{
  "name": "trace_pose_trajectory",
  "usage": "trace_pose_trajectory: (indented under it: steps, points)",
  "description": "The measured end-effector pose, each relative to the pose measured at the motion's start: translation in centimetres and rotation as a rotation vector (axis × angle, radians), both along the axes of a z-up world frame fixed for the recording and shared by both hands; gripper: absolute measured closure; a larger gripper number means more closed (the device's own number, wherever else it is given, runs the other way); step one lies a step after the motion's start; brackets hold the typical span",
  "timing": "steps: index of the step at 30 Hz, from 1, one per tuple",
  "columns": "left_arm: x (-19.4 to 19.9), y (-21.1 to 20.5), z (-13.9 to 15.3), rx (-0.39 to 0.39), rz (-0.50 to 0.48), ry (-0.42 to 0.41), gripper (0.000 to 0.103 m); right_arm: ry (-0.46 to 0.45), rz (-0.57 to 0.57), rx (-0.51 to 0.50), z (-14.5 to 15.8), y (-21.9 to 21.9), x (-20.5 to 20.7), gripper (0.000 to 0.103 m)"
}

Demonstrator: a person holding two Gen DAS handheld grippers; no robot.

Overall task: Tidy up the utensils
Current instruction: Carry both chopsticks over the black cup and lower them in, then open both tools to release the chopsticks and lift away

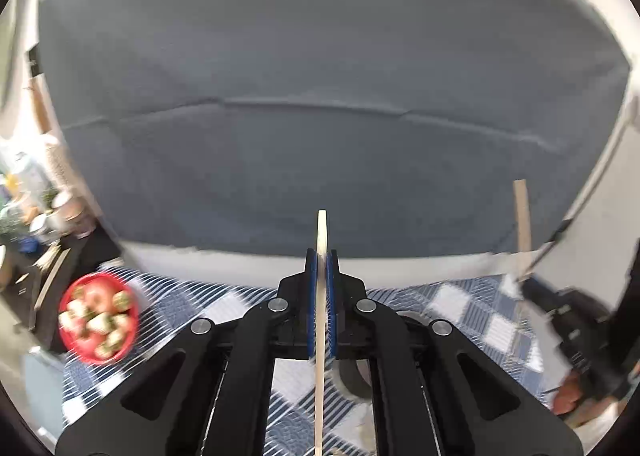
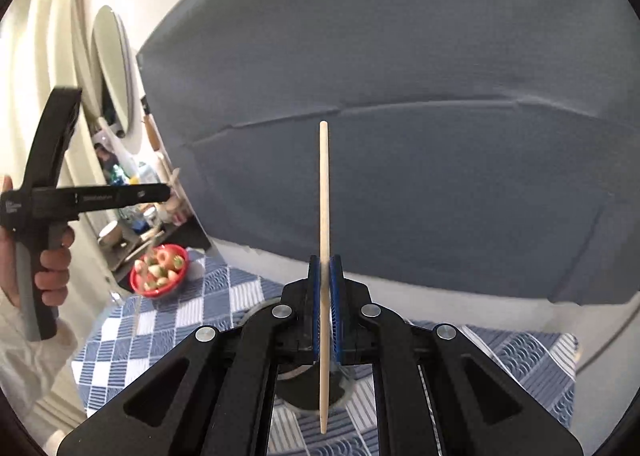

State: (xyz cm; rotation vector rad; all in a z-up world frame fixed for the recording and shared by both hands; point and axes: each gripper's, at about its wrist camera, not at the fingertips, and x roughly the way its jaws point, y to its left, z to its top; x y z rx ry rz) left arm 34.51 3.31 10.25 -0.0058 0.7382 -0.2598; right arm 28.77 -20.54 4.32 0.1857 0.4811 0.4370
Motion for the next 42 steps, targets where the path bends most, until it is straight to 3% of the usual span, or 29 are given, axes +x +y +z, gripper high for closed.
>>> trace_pose_trajectory:
  steps: [7,14,22,29,34,39,41,42]
  points:
    - [0.7,-2.1,0.0,-0.110,-0.157,-0.094,0.098,-0.066,0.056,0.137,-0.7,1.5,0.8,0.098]
    - [2.7,-2.5,-2.1,-0.244,-0.282,-0.130,0.098,-0.058,0.062,0.146,-3.0,2.9,2.8,0.098]
    - [4.6,-3.4,-6.1,-0.307,-0.346,-0.114,0.098,-0.014,0.032,0.145,-5.6,3.7,4.4,0.098]
    - [3.8,-3.8,-8.9,-0.255,-0.338,-0.095,0.098,0.050,0.031,0.109,-6.8,4.1,3.8,0.098]
    - [2.0,-3.6,-9.0,-0.181,-0.328,-0.108,0.098,0.070,0.050,0.060,-6.5,3.9,2.3,0.098]
    - [0.3,-2.3,-8.8,-0.166,-0.299,-0.096,0.098,0.085,0.035,-0.009,-7.0,3.5,1.1,0.095]
    - [-0.4,-1.4,-8.7,-0.166,-0.288,-0.093,0.095,0.079,0.031,-0.044,-6.8,4.0,0.6,0.094]
    - [-0.9,-1.0,-8.6,-0.166,-0.279,-0.094,0.089,0.076,0.033,-0.053,-6.5,4.2,0.2,0.094]
